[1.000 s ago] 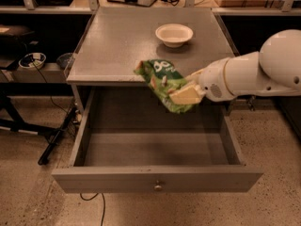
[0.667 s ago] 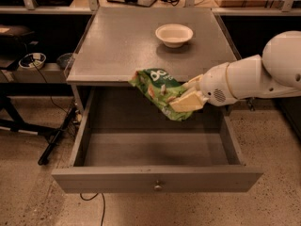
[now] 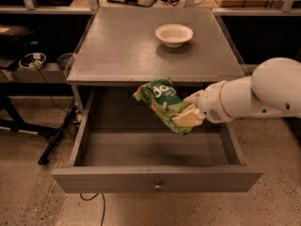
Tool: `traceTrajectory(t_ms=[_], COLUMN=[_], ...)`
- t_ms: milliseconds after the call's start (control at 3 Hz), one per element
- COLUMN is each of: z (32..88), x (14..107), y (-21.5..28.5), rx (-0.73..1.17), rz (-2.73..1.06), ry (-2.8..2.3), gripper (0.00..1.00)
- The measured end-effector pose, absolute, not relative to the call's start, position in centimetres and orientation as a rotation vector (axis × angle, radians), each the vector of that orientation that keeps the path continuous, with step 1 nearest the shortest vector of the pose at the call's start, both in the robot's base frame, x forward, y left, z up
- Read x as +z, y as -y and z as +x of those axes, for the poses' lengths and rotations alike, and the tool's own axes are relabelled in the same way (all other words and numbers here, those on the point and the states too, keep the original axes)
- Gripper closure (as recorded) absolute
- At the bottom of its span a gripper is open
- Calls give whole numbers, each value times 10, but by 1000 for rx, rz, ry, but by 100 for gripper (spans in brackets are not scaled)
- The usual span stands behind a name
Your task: Place green rice chip bag into top drawer
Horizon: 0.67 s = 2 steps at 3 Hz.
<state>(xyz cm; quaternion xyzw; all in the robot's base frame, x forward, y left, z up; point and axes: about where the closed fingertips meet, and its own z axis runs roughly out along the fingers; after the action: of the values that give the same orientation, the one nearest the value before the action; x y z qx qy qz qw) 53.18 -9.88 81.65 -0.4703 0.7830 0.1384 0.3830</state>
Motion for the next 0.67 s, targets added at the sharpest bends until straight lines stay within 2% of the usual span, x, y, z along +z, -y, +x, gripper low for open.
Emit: traceTrajectory(t_ms=[667], z=[524], x=[790], y=[91], rx=[295], rz=[-1172], ry=[-2023], gripper=[100])
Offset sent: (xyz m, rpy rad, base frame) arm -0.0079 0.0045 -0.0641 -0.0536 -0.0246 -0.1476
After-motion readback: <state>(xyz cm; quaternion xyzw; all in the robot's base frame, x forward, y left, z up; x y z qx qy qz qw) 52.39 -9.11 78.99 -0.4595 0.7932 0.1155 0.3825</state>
